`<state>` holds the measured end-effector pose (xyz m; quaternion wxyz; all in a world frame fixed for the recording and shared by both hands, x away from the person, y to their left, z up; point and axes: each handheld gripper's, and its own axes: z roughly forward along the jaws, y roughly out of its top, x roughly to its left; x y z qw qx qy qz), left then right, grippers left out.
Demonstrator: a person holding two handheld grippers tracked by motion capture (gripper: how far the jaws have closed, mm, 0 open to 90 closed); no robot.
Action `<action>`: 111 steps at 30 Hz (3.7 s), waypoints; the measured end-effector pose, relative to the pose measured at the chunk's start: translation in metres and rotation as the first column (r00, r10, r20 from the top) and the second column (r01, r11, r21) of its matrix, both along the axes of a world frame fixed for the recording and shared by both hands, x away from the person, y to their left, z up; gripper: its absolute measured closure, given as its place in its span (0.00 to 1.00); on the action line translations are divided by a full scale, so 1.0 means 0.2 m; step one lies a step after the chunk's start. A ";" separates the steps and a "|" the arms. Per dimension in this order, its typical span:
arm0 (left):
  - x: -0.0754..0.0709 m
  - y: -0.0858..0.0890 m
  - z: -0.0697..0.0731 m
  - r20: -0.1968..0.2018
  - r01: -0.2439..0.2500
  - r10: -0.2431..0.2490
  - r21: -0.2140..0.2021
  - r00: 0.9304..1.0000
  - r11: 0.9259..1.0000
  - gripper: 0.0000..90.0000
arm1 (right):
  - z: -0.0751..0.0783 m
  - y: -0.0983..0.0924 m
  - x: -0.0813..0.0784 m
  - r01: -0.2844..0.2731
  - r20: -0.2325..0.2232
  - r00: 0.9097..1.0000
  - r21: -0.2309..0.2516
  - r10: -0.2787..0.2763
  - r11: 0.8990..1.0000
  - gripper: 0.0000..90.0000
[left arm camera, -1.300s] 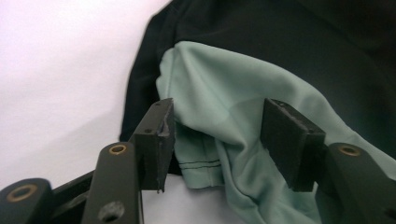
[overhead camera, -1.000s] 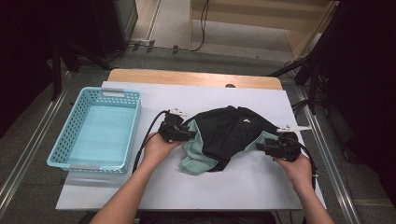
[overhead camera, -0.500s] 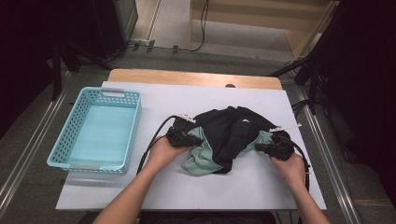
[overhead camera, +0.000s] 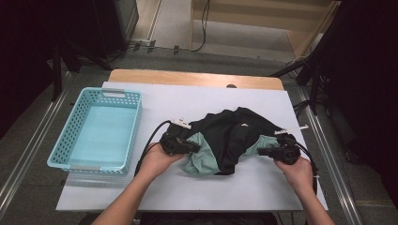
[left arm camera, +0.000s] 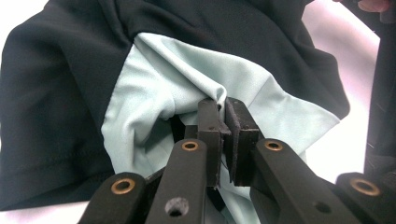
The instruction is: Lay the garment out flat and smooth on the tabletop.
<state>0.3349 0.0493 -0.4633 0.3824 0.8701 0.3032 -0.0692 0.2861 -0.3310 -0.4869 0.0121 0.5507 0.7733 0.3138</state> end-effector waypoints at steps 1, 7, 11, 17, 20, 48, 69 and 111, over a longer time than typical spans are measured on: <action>-0.01 0.01 0.01 0.002 -0.003 0.003 0.005 1.000 1.000 0.97 | 0.01 0.00 -0.01 -0.004 0.005 1.000 -0.001 0.004 1.000 0.98; -0.04 0.07 0.03 0.008 -0.021 0.021 -0.011 1.000 1.000 0.96 | 0.05 0.00 -0.06 -0.022 0.007 1.000 0.023 0.022 0.999 0.98; -0.09 0.09 0.05 0.007 -0.014 0.014 -0.006 1.000 1.000 0.97 | 0.08 0.01 -0.12 -0.041 0.013 0.999 0.037 0.041 0.998 0.98; -0.16 0.12 0.05 -0.022 0.004 -0.005 -0.022 1.000 1.000 0.96 | 0.10 0.05 -0.21 -0.083 0.011 0.997 0.054 0.082 0.995 0.98; -0.19 0.13 0.06 -0.015 0.011 -0.011 -0.014 1.000 1.000 0.96 | 0.10 0.06 -0.25 -0.103 0.008 0.995 0.047 0.102 0.994 0.98; -0.10 0.16 0.01 0.057 -0.093 0.094 -0.017 0.994 0.995 0.46 | 0.10 -0.06 -0.27 -0.010 0.174 0.985 0.039 0.003 0.999 0.51; 0.05 0.16 -0.02 0.093 -0.194 0.191 0.027 0.977 0.981 0.41 | 0.02 -0.15 -0.16 0.052 0.205 0.977 0.014 -0.053 0.999 0.42; 0.31 0.03 -0.11 0.140 -0.235 0.220 0.101 0.965 0.967 0.43 | -0.07 -0.17 0.09 0.074 0.233 0.970 0.004 -0.073 0.997 0.41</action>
